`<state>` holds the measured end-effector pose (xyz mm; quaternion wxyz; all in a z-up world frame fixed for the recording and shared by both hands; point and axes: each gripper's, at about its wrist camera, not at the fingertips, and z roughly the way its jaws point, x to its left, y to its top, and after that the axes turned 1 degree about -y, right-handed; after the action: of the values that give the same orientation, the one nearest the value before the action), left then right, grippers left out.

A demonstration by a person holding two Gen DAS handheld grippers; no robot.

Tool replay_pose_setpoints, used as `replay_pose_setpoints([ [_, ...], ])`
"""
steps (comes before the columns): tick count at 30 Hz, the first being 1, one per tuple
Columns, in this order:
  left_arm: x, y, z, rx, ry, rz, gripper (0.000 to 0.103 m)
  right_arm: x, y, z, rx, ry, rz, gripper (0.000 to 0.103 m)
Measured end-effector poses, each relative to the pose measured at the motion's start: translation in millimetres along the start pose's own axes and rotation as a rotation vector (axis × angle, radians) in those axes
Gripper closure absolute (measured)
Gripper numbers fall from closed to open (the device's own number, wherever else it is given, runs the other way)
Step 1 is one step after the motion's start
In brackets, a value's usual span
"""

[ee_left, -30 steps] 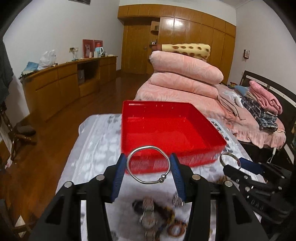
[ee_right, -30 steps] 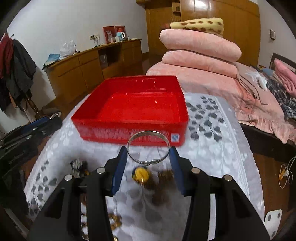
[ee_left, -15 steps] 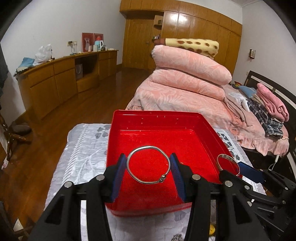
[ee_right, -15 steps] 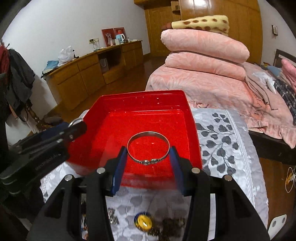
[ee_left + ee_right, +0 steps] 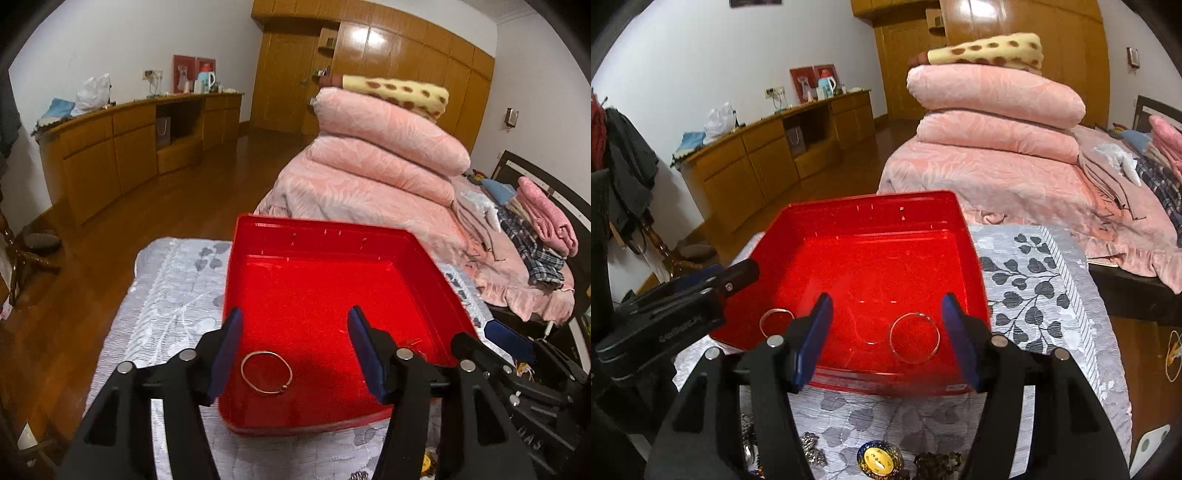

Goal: Organize jewelry
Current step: 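Carry the bangle into the red box and open the left tool while the right releases its ring, then move the left tool to the silver watch while the right tool approaches the amber bead strand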

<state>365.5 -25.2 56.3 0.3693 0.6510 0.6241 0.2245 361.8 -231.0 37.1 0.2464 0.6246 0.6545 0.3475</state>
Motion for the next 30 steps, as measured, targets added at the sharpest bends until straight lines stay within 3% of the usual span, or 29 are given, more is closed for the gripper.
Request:
replay_pose_setpoints([
  [6, 3.7, -13.4, -38.5, -0.054, -0.006, 0.023, 0.031, -11.7, -12.4, -31.2, -0.04, 0.012, 0.02, 0.043],
  [14, 27.0, -59.6, -83.7, -0.08, 0.042, 0.044, 0.029, -30.5, -63.0, -74.6, -0.069, -0.016, 0.037, 0.041],
  [20, 33.0, -94.2, -90.4, -0.034, 0.072, 0.018, 0.029, -36.1, -95.9, -87.5, -0.052, -0.037, 0.041, 0.041],
  [30, 13.8, -138.9, -77.3, 0.075, 0.061, 0.085, 0.036, -25.2, -124.5, -86.3, -0.008, -0.031, 0.009, 0.041],
])
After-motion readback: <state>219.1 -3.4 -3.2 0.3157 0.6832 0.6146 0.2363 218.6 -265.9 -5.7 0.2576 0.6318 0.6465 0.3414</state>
